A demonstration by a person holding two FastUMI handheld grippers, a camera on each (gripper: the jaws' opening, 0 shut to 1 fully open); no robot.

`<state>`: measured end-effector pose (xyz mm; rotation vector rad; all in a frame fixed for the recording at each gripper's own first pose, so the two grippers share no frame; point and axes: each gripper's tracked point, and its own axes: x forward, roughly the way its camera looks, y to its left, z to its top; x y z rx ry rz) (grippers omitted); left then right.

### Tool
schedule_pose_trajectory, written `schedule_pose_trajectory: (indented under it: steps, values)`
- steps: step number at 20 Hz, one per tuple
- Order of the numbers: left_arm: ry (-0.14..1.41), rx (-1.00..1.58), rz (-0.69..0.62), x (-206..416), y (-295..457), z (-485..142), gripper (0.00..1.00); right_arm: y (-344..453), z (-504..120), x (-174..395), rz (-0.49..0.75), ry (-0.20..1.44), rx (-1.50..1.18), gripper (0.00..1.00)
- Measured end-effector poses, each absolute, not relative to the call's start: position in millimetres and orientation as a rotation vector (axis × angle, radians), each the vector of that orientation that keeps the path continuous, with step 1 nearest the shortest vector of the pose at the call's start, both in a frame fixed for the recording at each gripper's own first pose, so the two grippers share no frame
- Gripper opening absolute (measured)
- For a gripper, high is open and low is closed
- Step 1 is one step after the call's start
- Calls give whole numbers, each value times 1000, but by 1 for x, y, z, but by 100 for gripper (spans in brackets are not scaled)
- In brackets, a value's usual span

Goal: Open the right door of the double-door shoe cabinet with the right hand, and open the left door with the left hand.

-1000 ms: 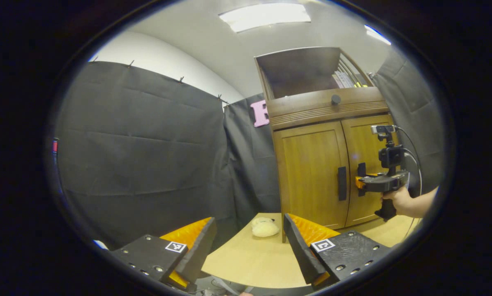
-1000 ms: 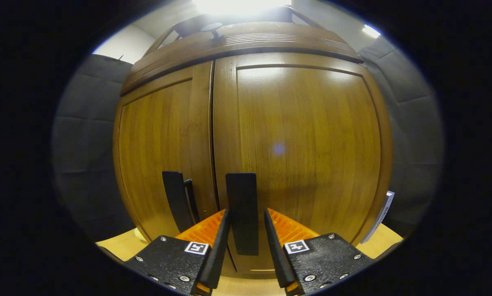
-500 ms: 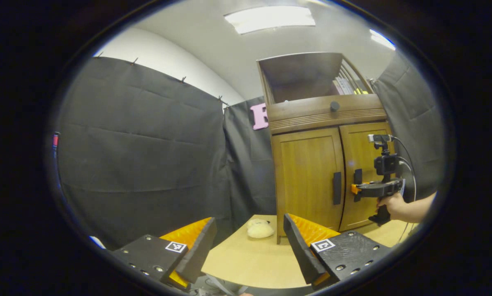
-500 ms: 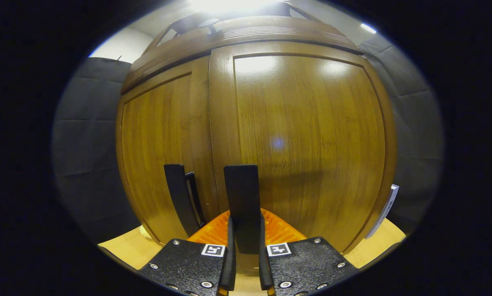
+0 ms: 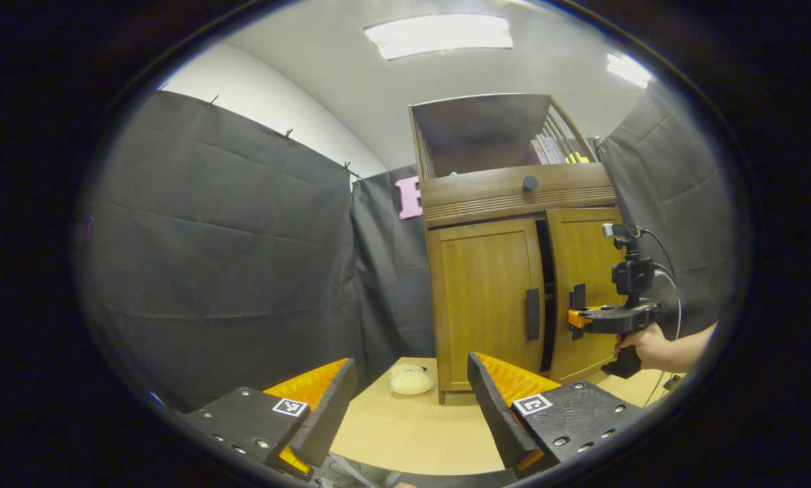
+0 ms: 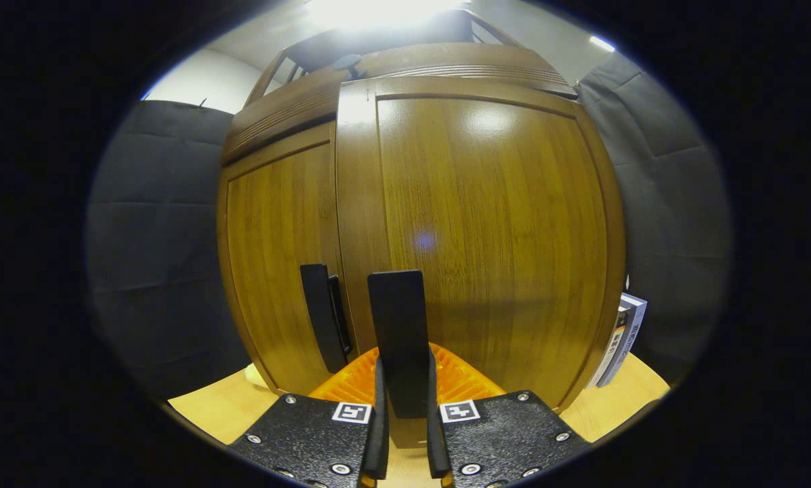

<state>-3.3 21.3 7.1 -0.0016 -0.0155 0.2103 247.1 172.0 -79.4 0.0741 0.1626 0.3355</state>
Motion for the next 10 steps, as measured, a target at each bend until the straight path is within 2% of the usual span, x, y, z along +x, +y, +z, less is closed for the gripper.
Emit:
schedule_pose_trajectory:
  steps: [10]
  values:
    - [-47, -5, 131, 0, 16, 14, 94, 142, -80, 208, 331, 157, 84, 23]
